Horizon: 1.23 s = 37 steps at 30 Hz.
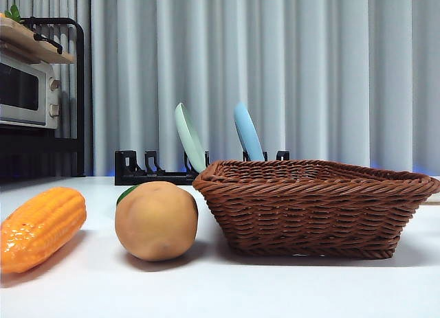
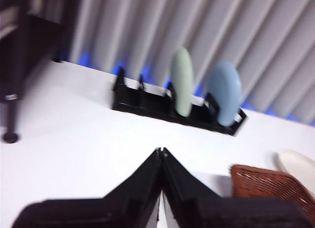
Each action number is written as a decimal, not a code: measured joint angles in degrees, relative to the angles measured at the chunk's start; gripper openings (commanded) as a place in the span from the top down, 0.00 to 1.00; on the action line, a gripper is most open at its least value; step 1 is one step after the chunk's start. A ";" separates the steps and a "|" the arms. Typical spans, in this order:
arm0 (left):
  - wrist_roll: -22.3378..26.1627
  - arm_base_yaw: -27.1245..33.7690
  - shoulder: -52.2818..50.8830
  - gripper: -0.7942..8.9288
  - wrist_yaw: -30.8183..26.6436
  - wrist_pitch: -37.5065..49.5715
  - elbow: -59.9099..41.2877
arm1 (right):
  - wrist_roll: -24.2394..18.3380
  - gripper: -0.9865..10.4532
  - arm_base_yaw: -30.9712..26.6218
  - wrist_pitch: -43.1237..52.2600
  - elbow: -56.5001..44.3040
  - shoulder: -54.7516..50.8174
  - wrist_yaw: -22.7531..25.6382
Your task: Pick up the basket,pick up the corn from the table,pick up the potato from the table,pick up the cucumber from the table,put all items into the basket
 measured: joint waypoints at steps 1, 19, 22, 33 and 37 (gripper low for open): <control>0.17 0.00 2.36 0.92 1.22 -0.72 1.99 | -1.11 0.92 0.00 -1.07 2.25 2.27 -0.02; 6.64 0.00 30.05 0.51 14.99 -14.56 21.09 | -16.85 0.64 -0.07 -22.49 24.24 33.86 -17.84; 7.04 -0.13 30.80 0.46 14.97 -14.80 21.09 | -17.14 0.55 -0.07 -22.53 24.24 35.06 -17.84; 7.37 -1.62 30.80 0.46 14.99 -14.78 21.09 | -17.16 0.56 2.82 -22.49 24.46 44.26 -17.53; 7.45 -2.43 30.80 0.46 14.99 -14.80 21.09 | -17.16 0.56 3.58 -22.23 24.46 49.77 -17.42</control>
